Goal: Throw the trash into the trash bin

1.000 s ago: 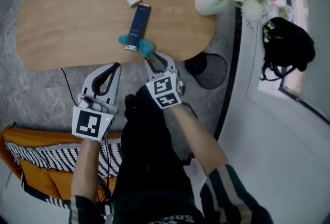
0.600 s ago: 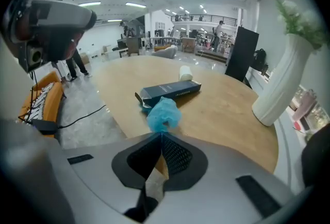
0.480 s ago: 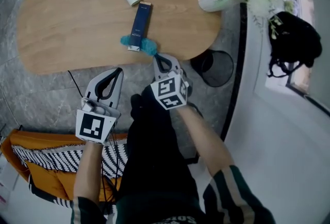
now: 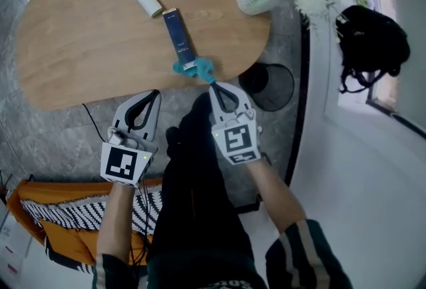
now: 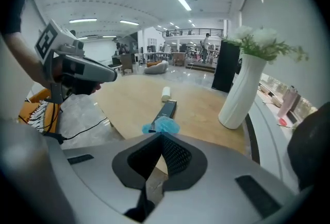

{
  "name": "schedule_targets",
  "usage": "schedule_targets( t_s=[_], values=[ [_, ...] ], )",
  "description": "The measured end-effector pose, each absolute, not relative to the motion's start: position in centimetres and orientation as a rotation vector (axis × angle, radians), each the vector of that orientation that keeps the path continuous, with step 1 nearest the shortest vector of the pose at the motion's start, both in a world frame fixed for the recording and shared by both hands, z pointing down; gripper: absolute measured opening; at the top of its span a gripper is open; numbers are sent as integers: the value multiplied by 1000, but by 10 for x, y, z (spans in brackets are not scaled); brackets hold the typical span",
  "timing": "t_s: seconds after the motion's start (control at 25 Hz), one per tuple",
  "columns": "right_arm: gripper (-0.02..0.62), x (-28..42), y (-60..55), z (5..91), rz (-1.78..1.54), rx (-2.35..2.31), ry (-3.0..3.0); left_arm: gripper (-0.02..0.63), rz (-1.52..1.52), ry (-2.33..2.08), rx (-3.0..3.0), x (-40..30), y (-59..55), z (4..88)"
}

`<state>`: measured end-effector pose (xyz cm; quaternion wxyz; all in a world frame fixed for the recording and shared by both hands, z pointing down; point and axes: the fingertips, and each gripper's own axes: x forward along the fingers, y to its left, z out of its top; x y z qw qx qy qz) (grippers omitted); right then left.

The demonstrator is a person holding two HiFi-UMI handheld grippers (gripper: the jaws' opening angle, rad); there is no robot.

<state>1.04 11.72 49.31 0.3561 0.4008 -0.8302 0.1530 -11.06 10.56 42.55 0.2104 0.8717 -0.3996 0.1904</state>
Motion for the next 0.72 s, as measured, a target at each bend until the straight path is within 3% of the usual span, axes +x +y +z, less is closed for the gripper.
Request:
schedule_targets(
  t_s=[0.72],
  values=[
    [3, 184, 157, 469, 597, 1551, -1902, 0, 565, -828, 2566, 10, 94, 429]
  ],
)
